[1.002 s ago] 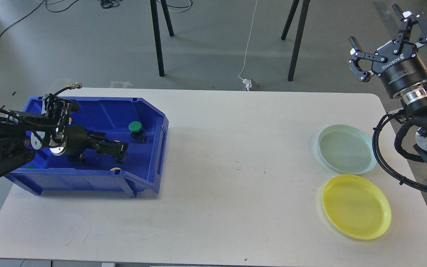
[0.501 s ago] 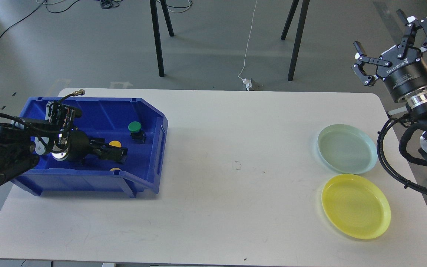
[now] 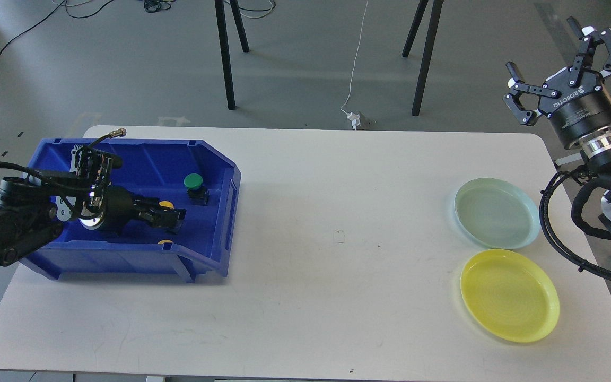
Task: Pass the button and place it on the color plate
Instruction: 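Lower the left gripper into the bin and grasp a yellow-capped bottle, then lift the bottle and extend it toward the right gripper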
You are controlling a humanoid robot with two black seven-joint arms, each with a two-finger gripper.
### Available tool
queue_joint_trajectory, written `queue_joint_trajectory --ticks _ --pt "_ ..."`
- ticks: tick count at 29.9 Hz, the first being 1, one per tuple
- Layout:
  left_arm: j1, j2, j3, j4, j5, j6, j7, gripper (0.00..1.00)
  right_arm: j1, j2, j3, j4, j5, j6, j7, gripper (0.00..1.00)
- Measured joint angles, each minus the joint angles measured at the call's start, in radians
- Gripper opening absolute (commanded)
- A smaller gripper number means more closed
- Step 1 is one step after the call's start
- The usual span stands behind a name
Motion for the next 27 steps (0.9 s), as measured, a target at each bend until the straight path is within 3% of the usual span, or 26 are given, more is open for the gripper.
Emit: queue_joint_trajectory --ticks 2,5,8,17,20,24,27 --pt "0.011 0.000 0.001 0.000 0.002 0.000 0.000 0.44 -0.005 0.000 0.000 0.000 0.000 0.000 0.000 0.99" --pt "0.020 0.000 0.001 0.008 0.004 0.009 0.000 0.21 -0.008 0.000 0.001 0.000 0.000 0.000 0.000 0.99" --pt "0.022 0.000 0.001 0.020 0.006 0.015 0.000 0.07 -0.009 0.000 0.001 0.000 0.000 0.000 0.000 0.99" --pt "0.015 0.005 -0.007 0.015 0.003 0.046 0.000 0.02 -0.014 0.000 0.002 0.000 0.000 0.000 0.000 0.99" --pt "0.002 0.058 -0.019 -0.025 -0.001 0.051 0.000 0.03 -0.016 0.000 0.003 0.000 0.000 0.000 0.000 0.99" --pt "-0.046 0.213 -0.079 -0.201 -0.008 0.030 0.000 0.03 -0.018 -0.006 0.004 -0.001 0.000 0.000 0.000 0.99" --pt "-0.075 0.353 -0.167 -0.393 -0.010 -0.039 0.000 0.04 -0.019 -0.012 0.005 -0.002 0.000 0.000 0.000 0.99"
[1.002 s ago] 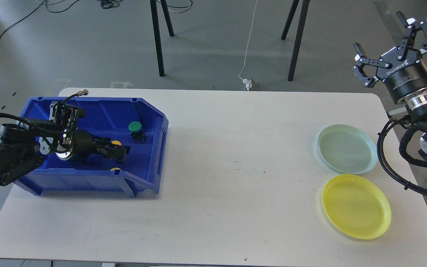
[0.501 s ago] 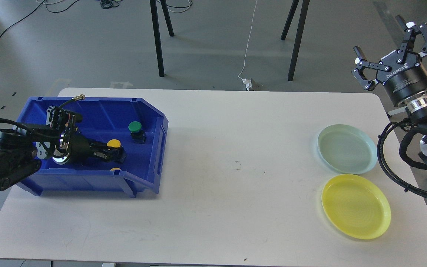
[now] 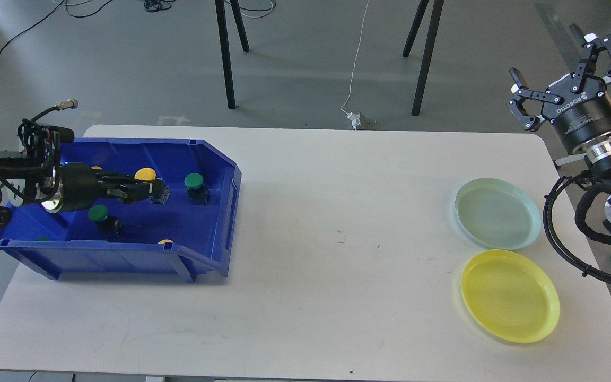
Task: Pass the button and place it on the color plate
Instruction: 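Lift the bottle and extend it toward the right gripper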
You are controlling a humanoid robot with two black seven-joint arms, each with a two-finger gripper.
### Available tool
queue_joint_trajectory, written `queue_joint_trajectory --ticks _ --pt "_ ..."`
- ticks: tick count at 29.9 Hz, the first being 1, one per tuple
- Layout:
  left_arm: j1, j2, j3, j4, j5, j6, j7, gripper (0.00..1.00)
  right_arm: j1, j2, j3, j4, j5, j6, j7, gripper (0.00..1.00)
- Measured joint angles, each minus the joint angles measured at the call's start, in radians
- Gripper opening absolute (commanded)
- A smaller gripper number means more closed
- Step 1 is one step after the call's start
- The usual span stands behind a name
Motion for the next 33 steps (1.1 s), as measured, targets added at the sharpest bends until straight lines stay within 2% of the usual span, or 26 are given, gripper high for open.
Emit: queue_joint_trajectory --ticks 3,6,10,12,15,18,22,26,33 --pt "-0.002 0.117 -0.136 -0.161 -0.007 -0.074 0.000 0.03 -0.001 -0.003 0.000 0.000 0.000 0.004 0.000 0.99" --pt "0.012 0.161 -0.240 -0.281 -0.087 -0.118 0.000 0.03 -0.011 -0.023 -0.007 0.010 -0.003 0.013 -0.001 0.99" --pt "0.015 0.117 -0.305 -0.386 -0.333 -0.150 0.000 0.03 -0.037 -0.077 -0.019 0.063 -0.020 0.015 -0.001 0.99" --pt "0.016 0.029 -0.330 -0.404 -0.452 -0.156 0.000 0.03 -0.068 -0.114 -0.020 0.103 -0.048 0.015 -0.001 0.99" --pt "0.021 -0.134 -0.344 -0.377 -0.579 -0.149 0.000 0.03 -0.135 -0.188 -0.020 0.205 -0.100 0.014 0.000 0.99" --pt "0.043 -0.290 -0.347 -0.276 -0.656 -0.134 0.000 0.03 -0.214 -0.253 -0.019 0.335 -0.127 0.014 0.000 0.99" --pt "0.105 -0.437 -0.367 -0.168 -0.680 -0.135 0.000 0.04 -0.304 -0.291 -0.020 0.487 -0.234 0.013 0.000 0.99" --pt "0.137 -0.484 -0.402 -0.146 -0.680 -0.138 0.000 0.04 -0.338 -0.257 -0.033 0.568 -0.352 0.003 0.000 0.99" --pt "0.145 -0.489 -0.414 -0.146 -0.679 -0.148 0.000 0.04 -0.286 -0.107 -0.094 0.572 -0.367 -0.043 -0.001 0.99"
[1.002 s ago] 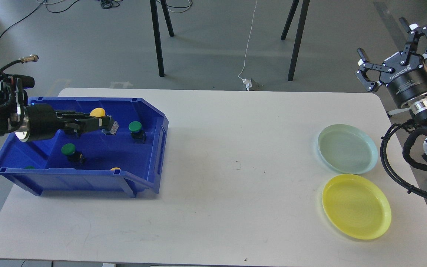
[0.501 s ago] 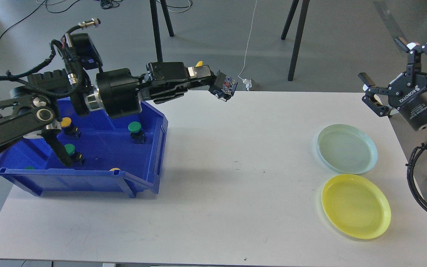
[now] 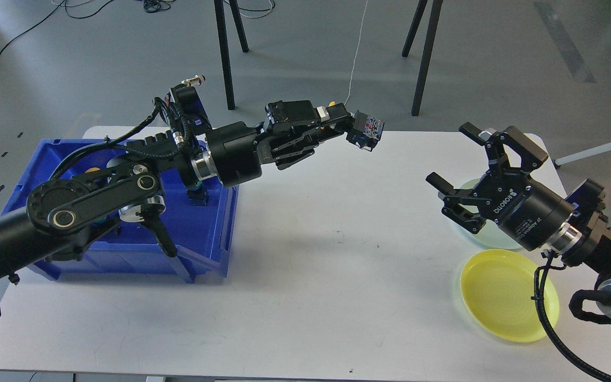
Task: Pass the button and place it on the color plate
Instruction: 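Lift the bottle and extend it toward the right gripper, then grasp the bottle with the right gripper and release the left gripper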
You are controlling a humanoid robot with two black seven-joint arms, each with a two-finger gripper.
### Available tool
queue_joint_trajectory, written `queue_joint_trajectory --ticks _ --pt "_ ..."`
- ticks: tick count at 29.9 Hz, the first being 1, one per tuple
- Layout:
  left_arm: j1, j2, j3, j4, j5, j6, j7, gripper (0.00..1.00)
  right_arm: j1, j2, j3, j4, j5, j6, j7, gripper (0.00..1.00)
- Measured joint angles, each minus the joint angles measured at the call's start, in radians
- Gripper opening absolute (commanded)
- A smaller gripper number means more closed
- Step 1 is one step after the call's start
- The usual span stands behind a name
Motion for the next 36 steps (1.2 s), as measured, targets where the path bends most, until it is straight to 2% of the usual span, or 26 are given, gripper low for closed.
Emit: queue_joint_trajectory --ticks 7,18,22,26,36 --pt "-0.004 -0.005 0.000 0.003 -0.005 -0.009 0.000 0.04 0.170 0.074 -0.141 -0.029 0.094 -0.017 0.031 0.99" --pt "-0.007 -0.009 0.001 0.005 -0.008 -0.012 0.000 0.04 0.322 0.136 -0.270 -0.081 0.100 -0.037 0.036 0.94" --pt "-0.009 -0.009 0.001 0.005 -0.008 -0.012 0.000 0.04 0.329 0.138 -0.274 -0.081 0.100 -0.038 0.038 0.78" --pt "-0.009 -0.009 0.001 0.005 -0.008 -0.012 0.000 0.04 0.326 0.135 -0.275 -0.075 0.100 -0.038 0.039 0.56" --pt "-0.009 -0.010 0.001 0.005 -0.008 -0.011 0.000 0.05 0.319 0.133 -0.270 -0.072 0.099 -0.043 0.040 0.29"
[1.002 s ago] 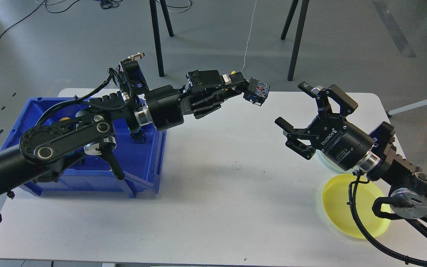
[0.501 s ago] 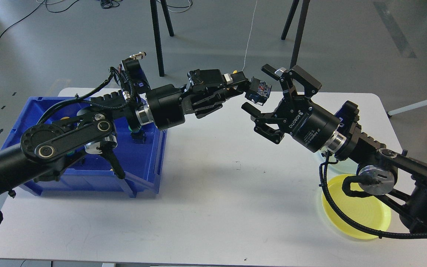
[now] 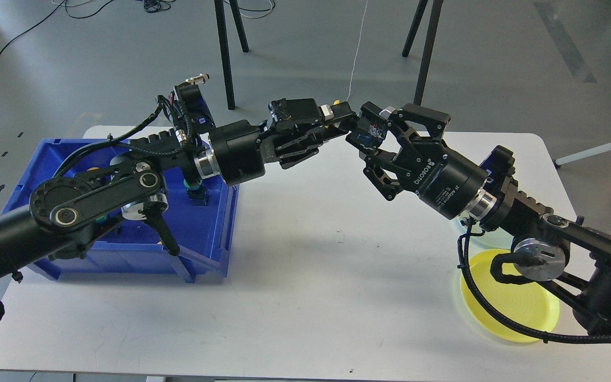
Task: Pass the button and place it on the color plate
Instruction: 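Grasp the bottle with the right gripper and release the left gripper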
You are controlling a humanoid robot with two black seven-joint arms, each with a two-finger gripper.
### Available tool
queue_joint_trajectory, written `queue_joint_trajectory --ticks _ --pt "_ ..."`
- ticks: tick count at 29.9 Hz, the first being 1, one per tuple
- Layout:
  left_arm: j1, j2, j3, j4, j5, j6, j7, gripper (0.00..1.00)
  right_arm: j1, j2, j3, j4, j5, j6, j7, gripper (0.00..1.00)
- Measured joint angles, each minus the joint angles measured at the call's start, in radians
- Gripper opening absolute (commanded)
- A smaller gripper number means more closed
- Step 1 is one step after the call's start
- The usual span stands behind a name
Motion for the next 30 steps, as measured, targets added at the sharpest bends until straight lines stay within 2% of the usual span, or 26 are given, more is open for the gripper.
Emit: queue_joint_trajectory --ticks 4,12,14,18,20,30 --pt "0.000 -0.002 0.002 -0.001 0.000 0.001 0.000 0.05 0.002 0.002 0.001 -0.001 0.000 -0.001 0.000 0.13" --pt "0.001 -0.004 0.007 -0.002 0.006 0.001 0.000 0.07 0.007 0.005 0.001 -0.005 -0.001 -0.030 0.000 0.10" --pt "0.001 -0.004 0.008 -0.002 0.006 0.001 0.000 0.12 0.007 0.005 0.001 -0.005 -0.001 -0.034 0.000 0.10" --pt "0.001 -0.004 0.009 -0.003 0.007 0.001 0.000 0.31 0.008 0.006 -0.002 -0.004 -0.001 -0.035 -0.001 0.09" --pt "0.001 -0.004 0.009 -0.004 0.008 0.001 0.000 0.45 0.008 0.005 -0.004 -0.003 0.000 -0.035 -0.002 0.09" --pt "0.001 -0.005 0.008 -0.007 0.009 0.000 0.000 0.52 0.009 0.004 -0.014 -0.002 -0.010 -0.030 -0.003 0.07"
